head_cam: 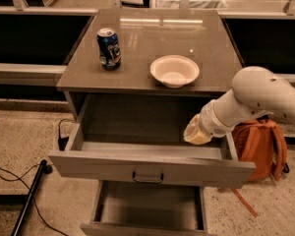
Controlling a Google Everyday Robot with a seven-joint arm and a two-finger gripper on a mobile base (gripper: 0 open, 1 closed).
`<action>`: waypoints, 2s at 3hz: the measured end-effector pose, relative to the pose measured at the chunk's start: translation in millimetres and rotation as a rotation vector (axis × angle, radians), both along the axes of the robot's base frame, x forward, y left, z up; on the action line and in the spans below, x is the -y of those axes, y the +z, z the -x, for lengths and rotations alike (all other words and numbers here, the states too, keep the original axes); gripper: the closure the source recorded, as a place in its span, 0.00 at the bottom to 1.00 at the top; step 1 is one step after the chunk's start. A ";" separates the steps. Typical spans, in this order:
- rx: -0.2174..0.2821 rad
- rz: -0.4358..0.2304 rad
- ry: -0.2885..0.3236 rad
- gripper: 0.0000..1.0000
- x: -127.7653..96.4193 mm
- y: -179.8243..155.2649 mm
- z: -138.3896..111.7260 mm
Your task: Open top drawer
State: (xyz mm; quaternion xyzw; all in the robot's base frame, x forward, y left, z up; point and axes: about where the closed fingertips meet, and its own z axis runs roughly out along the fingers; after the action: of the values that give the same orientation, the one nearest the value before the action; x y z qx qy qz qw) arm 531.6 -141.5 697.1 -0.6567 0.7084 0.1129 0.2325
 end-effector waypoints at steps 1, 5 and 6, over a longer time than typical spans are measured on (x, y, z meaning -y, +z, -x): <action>-0.054 0.021 0.021 1.00 -18.3 -39.6 -2.5; -0.165 -0.034 0.223 1.00 -50.4 -47.0 72.5; -0.180 -0.083 0.257 1.00 -52.9 -36.6 89.9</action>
Offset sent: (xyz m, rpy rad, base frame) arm -0.0129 0.0367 -0.0717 -0.0417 0.1136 0.0847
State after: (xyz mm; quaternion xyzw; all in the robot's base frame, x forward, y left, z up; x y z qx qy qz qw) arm 441.6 -88.6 660.6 -0.7191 0.6312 0.2292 0.1786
